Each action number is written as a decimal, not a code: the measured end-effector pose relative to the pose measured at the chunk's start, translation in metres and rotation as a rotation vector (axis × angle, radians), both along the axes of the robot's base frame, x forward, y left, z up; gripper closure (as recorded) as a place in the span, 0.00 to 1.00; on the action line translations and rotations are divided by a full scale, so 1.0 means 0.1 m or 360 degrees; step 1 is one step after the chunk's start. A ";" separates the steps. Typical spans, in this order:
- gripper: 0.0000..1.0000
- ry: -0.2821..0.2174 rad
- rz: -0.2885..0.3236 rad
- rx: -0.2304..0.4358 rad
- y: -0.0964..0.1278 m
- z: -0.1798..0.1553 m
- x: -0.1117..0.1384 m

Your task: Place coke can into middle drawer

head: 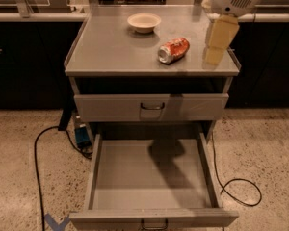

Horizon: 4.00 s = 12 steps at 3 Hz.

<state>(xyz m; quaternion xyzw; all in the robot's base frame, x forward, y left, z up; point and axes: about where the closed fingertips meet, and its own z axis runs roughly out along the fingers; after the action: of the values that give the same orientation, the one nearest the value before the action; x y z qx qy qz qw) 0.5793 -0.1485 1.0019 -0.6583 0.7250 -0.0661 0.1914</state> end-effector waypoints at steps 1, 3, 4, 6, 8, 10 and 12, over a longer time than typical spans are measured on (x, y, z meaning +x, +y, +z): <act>0.00 -0.0057 0.0022 0.0034 0.12 0.13 0.14; 0.00 -0.0084 0.0071 0.0033 0.19 0.09 0.37; 0.00 -0.0067 0.0148 0.0048 0.30 -0.03 0.70; 0.00 0.0020 0.0263 0.0038 0.70 -0.65 1.43; 0.00 0.0030 0.0194 0.0061 0.62 -0.79 1.49; 0.00 0.0163 0.0010 0.0091 0.35 -1.65 1.69; 0.00 0.0070 0.0039 0.0043 0.38 -1.47 1.75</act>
Offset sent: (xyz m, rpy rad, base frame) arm 0.0146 0.0132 0.0130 0.0209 -0.0346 0.0160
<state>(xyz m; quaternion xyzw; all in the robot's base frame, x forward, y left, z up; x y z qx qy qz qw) 0.7540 -0.1103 0.8552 -0.6658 0.7217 -0.0394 0.1852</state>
